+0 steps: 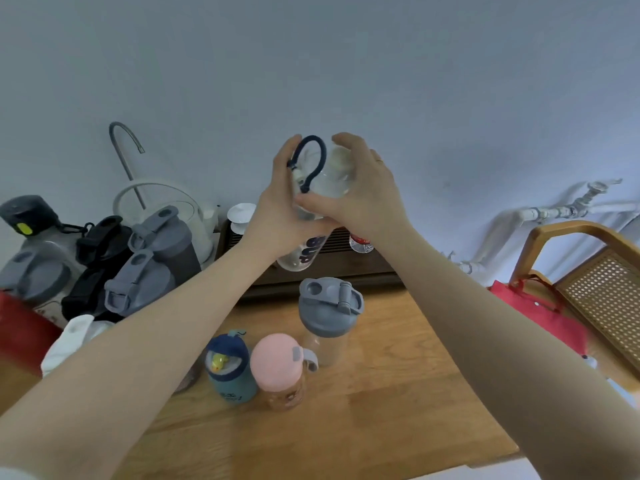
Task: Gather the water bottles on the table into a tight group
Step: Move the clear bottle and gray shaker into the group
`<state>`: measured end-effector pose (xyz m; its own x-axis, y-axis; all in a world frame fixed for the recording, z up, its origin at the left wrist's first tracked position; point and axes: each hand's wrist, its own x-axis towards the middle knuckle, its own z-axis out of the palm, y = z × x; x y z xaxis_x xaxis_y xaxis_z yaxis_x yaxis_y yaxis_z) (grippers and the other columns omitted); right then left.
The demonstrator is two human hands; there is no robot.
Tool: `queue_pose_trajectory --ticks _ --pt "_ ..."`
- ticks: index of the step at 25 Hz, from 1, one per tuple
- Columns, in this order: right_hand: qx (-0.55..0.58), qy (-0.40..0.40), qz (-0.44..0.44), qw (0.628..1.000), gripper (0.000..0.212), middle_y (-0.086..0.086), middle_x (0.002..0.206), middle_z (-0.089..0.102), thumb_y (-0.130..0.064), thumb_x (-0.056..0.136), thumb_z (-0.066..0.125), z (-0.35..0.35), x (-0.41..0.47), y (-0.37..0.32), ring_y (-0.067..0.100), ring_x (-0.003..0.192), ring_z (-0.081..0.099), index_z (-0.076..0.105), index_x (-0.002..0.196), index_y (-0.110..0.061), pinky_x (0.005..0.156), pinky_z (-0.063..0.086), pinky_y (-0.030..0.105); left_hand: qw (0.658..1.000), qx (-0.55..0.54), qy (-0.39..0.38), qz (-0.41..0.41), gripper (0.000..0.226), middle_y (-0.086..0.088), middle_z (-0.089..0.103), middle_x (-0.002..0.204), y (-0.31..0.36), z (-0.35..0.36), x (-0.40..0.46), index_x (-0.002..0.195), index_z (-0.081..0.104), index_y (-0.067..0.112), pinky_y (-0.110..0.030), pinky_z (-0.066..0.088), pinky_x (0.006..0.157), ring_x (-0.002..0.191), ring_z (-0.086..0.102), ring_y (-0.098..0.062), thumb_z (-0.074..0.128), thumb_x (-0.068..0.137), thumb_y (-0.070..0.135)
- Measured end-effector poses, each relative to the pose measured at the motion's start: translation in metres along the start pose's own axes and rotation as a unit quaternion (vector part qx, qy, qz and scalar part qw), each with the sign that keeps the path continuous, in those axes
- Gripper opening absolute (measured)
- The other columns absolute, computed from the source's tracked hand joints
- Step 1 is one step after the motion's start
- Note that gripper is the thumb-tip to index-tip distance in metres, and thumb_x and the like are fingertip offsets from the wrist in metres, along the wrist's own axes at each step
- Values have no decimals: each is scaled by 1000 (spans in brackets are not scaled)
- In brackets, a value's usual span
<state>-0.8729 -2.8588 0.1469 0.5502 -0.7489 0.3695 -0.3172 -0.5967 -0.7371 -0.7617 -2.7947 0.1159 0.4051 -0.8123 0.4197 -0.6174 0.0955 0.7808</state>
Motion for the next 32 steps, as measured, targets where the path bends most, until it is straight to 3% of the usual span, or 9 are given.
queue_pose_trajectory --ticks 3,5,7,10,16,22,26,29,32 --pt "90 -59 -13 994 111 8 147 33 -34 63 82 13 -7 11 17 125 41 7 146 -28 104 40 38 998 47 14 -36 96 11 48 108 -6 -17 -5 136 19 22 3 39 63 86 52 -3 82 63 20" --pt "74 -133 -19 988 116 11 155 16 -34 67 80 15 -16 34 23 138 28 -4 146 -25 111 33 40 996 45 14 -71 94 10 48 109 -20 -29 -11 133 23 24 -6 39 70 94 51 -7 84 61 23" --pt "-51 -266 5 963 104 7 155 21 -39 71 76 19 -31 63 20 139 27 6 147 -24 112 31 41 993 44 22 -104 94 8 48 114 -37 -40 -21 131 25 23 -22 39 82 105 50 -13 85 58 21" --pt "-161 -428 32 889 94 1 149 25 -37 71 75 31 -55 94 23 134 32 16 144 -30 107 37 41 988 64 31 -134 94 6 45 116 -58 -52 -42 130 26 18 -26 38 86 108 48 -13 86 57 18" --pt "-161 -349 26 923 88 -2 137 34 -36 63 80 56 -63 90 23 115 48 28 133 -30 92 48 39 985 60 17 -163 87 2 45 113 -91 -77 -57 124 30 10 -20 37 81 105 46 -11 85 57 13" --pt "-141 -224 97 959 72 5 124 45 -37 62 80 108 -59 56 24 92 53 34 114 -18 72 43 36 979 83 -138 -126 107 3 34 125 -124 -94 -67 136 11 14 -21 30 96 118 38 -10 85 58 14" --pt "-226 -218 139 939 78 11 121 47 -58 65 72 129 -56 37 33 97 58 32 118 -15 68 44 37 964 135 -209 -99 92 0 37 127 -135 -115 -67 134 23 21 -28 36 99 117 41 -15 82 63 19" --pt "-364 -233 105 896 97 17 134 45 -74 66 56 132 -48 27 36 114 52 22 136 -16 79 47 43 926 285 -249 5 85 -6 28 143 -137 -135 -58 136 30 26 -45 32 108 129 30 -25 77 66 31" --pt "-314 -345 24 884 110 7 158 -2 -56 68 70 131 -39 22 36 140 21 -3 146 -30 107 35 50 863 394 -314 47 92 -6 31 146 -128 -128 -46 143 16 32 -43 36 102 130 32 -29 69 70 49"
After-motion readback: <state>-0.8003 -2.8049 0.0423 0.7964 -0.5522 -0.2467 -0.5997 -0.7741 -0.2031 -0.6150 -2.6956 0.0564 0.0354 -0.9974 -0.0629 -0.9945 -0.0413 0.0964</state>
